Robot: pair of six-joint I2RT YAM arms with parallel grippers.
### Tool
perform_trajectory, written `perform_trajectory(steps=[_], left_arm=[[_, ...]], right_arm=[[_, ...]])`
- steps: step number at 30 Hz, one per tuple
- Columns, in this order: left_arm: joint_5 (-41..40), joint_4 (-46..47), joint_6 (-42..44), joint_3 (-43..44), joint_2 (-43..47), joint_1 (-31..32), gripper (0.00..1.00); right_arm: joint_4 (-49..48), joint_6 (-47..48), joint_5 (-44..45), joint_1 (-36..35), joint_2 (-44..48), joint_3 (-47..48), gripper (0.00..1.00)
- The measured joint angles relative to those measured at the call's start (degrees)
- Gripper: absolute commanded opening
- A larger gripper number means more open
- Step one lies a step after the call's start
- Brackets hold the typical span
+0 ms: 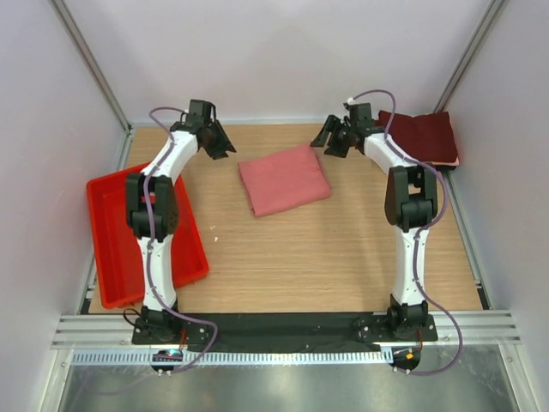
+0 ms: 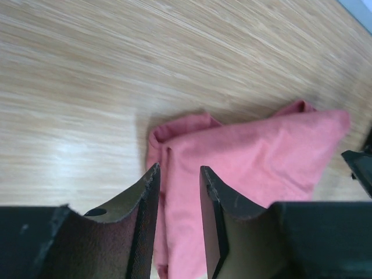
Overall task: Fold and stack the t-shirts
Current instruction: Fold the tshirt
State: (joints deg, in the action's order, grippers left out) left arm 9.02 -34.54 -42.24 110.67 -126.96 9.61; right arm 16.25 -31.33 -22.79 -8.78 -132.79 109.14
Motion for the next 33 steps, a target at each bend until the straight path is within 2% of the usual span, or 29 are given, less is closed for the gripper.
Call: perform_trajectory(steps=[4, 9, 19, 22, 25, 26, 27, 31, 33], left_arm=[[1.8, 1.2, 1.4, -2.7, 4.0, 1.8, 0.29], [5.7, 4.0, 2.0, -5.6, 4.3, 4.5, 0.28], [6.7, 5.6, 0.9, -3.8, -5.7, 3.6, 0.28], [7.0, 4.8, 0.2, -0.4, -8.6, 3.0, 0.29], [5.2, 4.0, 0.4, 3.0, -9.4, 2.9, 0.29], [4.8, 3.8, 0.6, 3.7, -9.4, 2.8, 0.29], [4.4, 3.7, 0.7, 4.1, -9.4, 2.7, 0.30], [3.3, 3.2, 1.6, 3.3, -7.9, 2.7, 0.32], [1.8, 2.4, 2.7, -0.2, -4.7, 3.1, 0.33]], right_arm=[[5.0, 5.0, -0.2, 0.0, 7.0, -6.3, 0.63], [7.0, 10.2, -3.2, 0.0, 11.0, -11.1, 0.58], [11.3, 18.1, -4.9, 0.0, 11.1, -17.4, 0.56], [11.1, 18.6, -4.9, 0.0, 11.1, -18.9, 0.48], [9.9, 17.6, -5.4, 0.0, 11.1, -21.5, 0.35], [8.6, 17.0, -5.6, 0.0, 11.3, -23.1, 0.27], [8.0, 16.4, -5.8, 0.0, 11.4, -24.3, 0.24], [3.4, 12.7, -7.3, 0.3, 13.6, -30.1, 0.15], [1.8, 10.8, -7.4, 0.3, 15.4, -33.3, 0.11]])
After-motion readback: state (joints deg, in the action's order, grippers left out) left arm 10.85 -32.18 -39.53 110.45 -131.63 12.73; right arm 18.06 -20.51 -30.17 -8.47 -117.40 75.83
